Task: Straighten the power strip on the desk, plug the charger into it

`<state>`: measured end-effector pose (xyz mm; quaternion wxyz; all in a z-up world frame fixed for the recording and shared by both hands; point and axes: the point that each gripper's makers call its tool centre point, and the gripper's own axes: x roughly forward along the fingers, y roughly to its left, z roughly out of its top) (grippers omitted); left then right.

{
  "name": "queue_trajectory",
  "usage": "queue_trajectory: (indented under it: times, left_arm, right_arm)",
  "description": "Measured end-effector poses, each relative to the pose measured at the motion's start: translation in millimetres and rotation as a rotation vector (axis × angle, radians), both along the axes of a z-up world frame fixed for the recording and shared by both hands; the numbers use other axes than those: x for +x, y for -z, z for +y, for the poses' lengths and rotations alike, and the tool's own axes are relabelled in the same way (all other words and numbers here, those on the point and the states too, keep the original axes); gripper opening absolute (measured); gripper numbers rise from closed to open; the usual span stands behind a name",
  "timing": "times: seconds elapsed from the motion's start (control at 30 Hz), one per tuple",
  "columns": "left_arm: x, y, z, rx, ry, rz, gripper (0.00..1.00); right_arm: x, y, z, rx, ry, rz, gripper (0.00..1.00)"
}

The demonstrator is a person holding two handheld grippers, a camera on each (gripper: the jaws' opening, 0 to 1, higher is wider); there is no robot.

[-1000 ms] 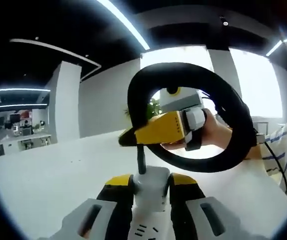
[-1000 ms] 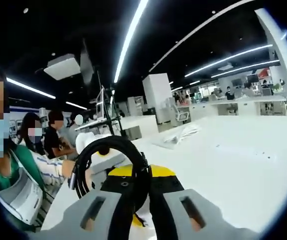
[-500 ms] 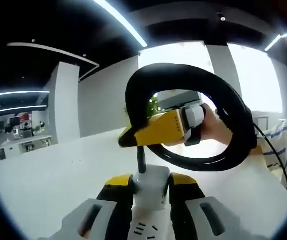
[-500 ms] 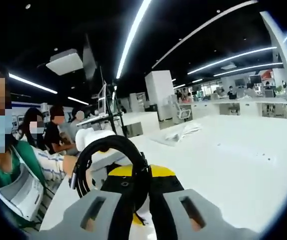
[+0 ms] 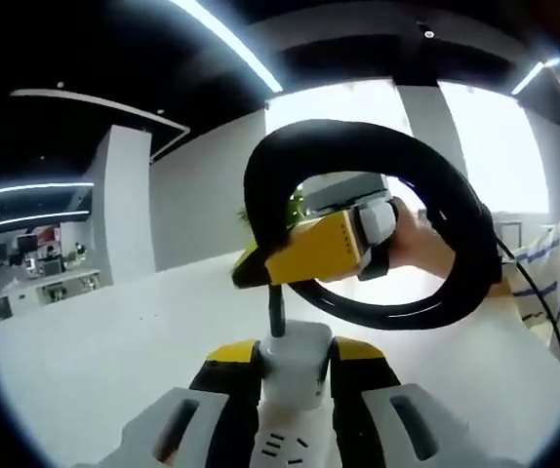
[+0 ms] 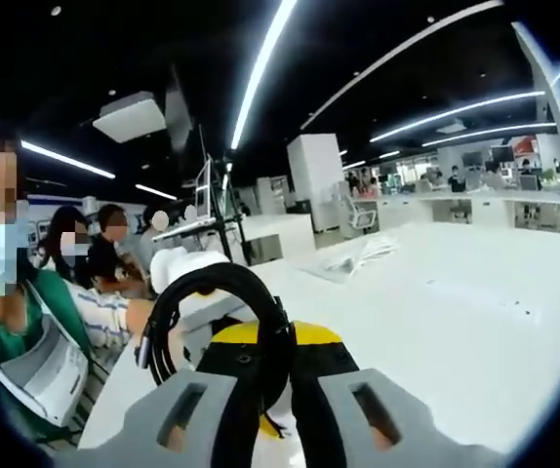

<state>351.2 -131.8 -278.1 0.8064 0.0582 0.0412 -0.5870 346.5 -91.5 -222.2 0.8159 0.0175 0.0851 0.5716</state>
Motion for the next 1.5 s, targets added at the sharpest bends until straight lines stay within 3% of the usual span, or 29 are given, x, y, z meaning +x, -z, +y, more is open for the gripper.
queue_trajectory:
  times: [0.3, 0.43, 0.53, 0.67, 0.73, 1.0, 1.07, 1.17, 1.3, 1.5]
  left_arm:
    - [0.4, 0.4, -1, 0.005, -0.009, -0.006, 0.26]
    - [-0.9, 0.5, -1, 0.011, -0.005, -0.006, 0.27]
    - [-1.4, 1.4, 0, 0.013, -0.006, -0.003, 0.27]
    - [-0.9, 18.1, 6, 0.142, -0.019, -0.051, 0.28]
    - [-2.3, 22.6, 8, 0.159, -0.023, -0.05, 0.27]
    - [-11.9, 10.0, 28, 0.151, -0.021, -0.063, 0.3]
    - [-14.6, 6.0, 37, 0.156, -0.018, -0.085, 0.31]
    - [-16.8, 1.3, 48, 0.159, -0.019, -0.109, 0.31]
    - [-16.5, -6.7, 62, 0.156, -0.027, -0.14, 0.31]
    - [-16.4, -15.8, 77, 0.125, -0.035, -0.143, 0.3]
  right_arm:
    - [1, -1.6, -5, 0.02, -0.027, 0.019, 0.08]
    - [-3, -2.7, 0, -0.002, -0.039, -0.038, 0.08]
    - [-1, -4.5, -1, -0.016, -0.035, -0.039, 0.09]
    - [0, -4.6, -2, -0.038, -0.026, -0.05, 0.09]
    - [0, -5.0, -2, -0.056, -0.028, -0.058, 0.1]
    - [-5, -1.5, 1, -0.204, -0.021, -0.113, 0.11]
    - [-6, 9.1, -3, -0.298, -0.011, -0.113, 0.14]
    - [-12, 14.5, 0, -0.366, -0.013, -0.114, 0.17]
    - [-15, 20.8, -1, -0.495, -0.01, -0.163, 0.17]
    - [-18, 25.5, -2, -0.619, -0.047, -0.175, 0.16]
